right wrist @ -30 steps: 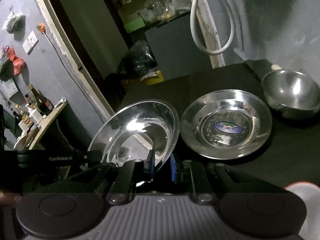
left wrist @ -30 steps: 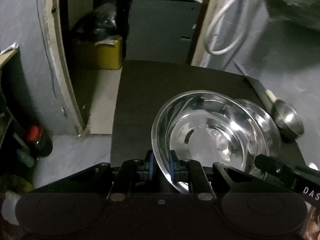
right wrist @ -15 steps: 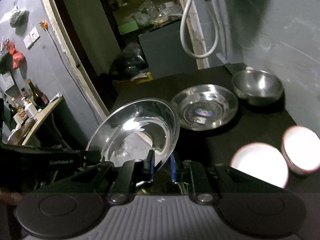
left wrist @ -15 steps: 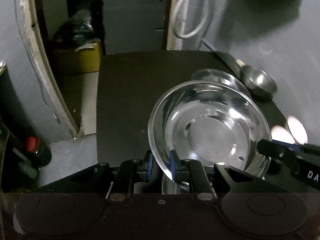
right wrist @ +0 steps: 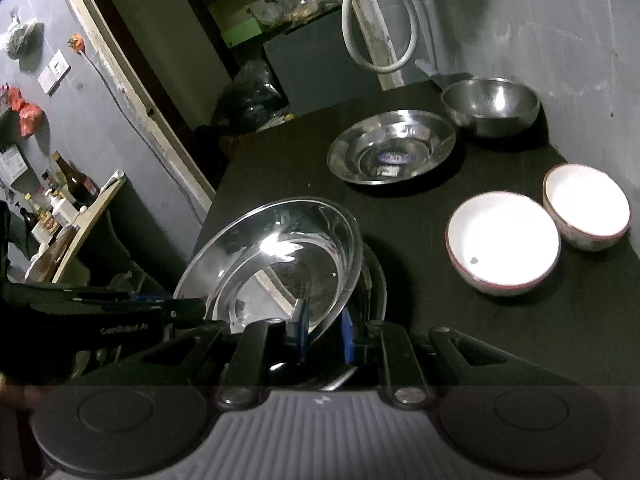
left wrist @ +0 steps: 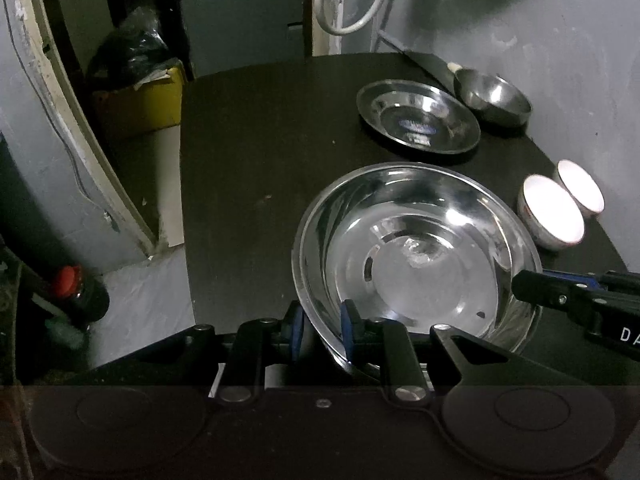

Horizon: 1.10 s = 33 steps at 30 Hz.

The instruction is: Organize plates and bowls

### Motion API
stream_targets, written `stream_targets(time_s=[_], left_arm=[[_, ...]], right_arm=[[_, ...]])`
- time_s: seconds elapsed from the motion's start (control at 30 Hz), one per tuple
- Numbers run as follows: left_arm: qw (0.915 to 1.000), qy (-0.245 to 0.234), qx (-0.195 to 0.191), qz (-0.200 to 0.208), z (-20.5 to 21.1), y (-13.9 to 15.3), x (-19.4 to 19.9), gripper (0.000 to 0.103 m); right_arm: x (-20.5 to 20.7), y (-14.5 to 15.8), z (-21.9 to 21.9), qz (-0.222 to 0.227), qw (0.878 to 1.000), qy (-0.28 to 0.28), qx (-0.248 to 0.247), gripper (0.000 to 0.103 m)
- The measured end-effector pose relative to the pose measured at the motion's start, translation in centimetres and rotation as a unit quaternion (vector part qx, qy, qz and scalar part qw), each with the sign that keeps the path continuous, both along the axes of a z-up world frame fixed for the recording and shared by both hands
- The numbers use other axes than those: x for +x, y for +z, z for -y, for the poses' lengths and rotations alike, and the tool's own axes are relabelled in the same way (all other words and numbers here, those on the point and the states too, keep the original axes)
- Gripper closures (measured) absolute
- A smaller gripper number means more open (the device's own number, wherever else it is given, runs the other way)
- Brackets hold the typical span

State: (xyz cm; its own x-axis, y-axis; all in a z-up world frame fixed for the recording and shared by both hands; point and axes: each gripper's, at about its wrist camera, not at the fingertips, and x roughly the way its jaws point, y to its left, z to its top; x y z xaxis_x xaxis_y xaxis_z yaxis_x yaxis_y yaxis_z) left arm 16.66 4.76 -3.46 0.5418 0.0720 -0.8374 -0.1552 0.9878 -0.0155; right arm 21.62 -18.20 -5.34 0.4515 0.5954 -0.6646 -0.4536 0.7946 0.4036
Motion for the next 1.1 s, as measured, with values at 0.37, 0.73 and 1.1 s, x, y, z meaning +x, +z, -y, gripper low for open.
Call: stream_targets(time_s=[0.37,0.73,1.1], left_arm=[[0.9998,-0.005,0.001,-0.019,0.6,-0.5,0.0,0.081],[0.9992,0.0,0.0,-0.04,0.9,-1.6,0.6,0.08],[0.999,-0.001,-0.003,-0.044,1.0,-1.6,0.4,0.077]], right_arm=[[-0.5,-0.2,0.0,-0.004,1.0,0.004,-0.024,0.081],[-0.2,-0.8,-0.6,-0.007,0.999,0.016,-0.042,0.078],[-0.2,-0.7,-0.9,0.004,0.998,0.027,-0.058,0.063]])
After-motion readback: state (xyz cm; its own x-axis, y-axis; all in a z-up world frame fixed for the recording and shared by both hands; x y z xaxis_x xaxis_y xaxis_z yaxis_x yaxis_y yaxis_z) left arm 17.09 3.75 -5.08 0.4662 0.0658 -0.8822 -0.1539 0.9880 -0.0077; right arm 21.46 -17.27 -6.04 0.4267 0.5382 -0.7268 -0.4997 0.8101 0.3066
